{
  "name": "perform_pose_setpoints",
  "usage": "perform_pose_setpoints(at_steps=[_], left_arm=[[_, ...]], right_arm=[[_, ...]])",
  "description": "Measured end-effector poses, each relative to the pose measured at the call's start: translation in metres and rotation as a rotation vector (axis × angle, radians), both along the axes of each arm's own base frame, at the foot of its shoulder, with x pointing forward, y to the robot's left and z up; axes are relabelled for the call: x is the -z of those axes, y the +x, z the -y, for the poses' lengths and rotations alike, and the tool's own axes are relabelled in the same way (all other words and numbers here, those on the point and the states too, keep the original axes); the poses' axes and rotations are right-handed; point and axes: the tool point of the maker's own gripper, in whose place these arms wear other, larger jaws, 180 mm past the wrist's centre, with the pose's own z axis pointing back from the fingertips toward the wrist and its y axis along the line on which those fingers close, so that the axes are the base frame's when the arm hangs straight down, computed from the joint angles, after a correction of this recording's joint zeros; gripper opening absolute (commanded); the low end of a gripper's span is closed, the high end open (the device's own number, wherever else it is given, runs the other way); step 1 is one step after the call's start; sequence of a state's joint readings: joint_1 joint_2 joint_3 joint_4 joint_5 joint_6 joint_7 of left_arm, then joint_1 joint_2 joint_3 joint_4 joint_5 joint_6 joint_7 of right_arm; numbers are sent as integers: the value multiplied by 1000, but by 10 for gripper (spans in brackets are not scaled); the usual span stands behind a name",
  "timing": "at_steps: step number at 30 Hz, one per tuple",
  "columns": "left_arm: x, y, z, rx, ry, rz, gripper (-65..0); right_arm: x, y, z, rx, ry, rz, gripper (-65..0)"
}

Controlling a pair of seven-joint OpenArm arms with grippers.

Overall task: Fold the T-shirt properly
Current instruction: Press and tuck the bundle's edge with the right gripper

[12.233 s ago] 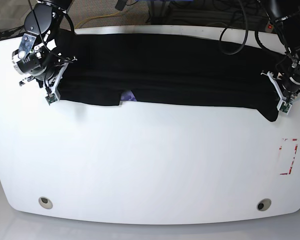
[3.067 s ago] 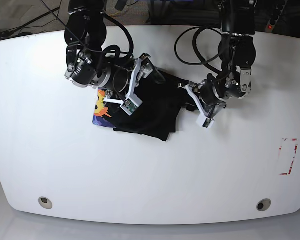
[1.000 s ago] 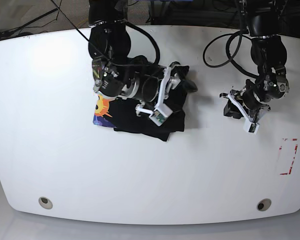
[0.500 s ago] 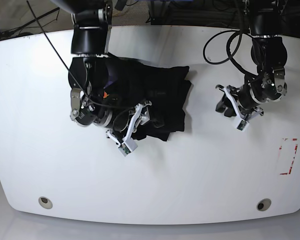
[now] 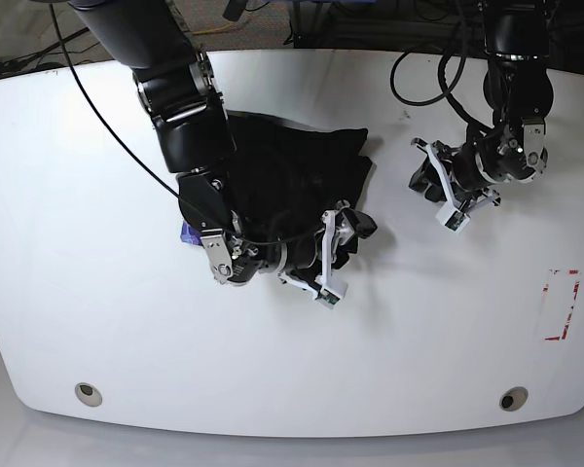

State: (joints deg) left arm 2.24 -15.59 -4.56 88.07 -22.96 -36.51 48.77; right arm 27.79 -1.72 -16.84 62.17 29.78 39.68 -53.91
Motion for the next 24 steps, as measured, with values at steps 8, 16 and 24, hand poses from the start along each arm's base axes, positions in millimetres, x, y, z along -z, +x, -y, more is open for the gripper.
perform_pose_setpoints(at_steps=[8, 16, 24], left_arm=[[-27, 11, -50, -150, 21, 89, -461], [-27, 10, -53, -166, 11, 91, -461], [-24, 8, -50, -155, 15, 80, -461]], right_arm=[[30, -1, 17, 4, -125, 14, -493], [23, 1, 13, -4, -145, 86, -650], [-61, 34, 32, 97, -78, 290, -650]])
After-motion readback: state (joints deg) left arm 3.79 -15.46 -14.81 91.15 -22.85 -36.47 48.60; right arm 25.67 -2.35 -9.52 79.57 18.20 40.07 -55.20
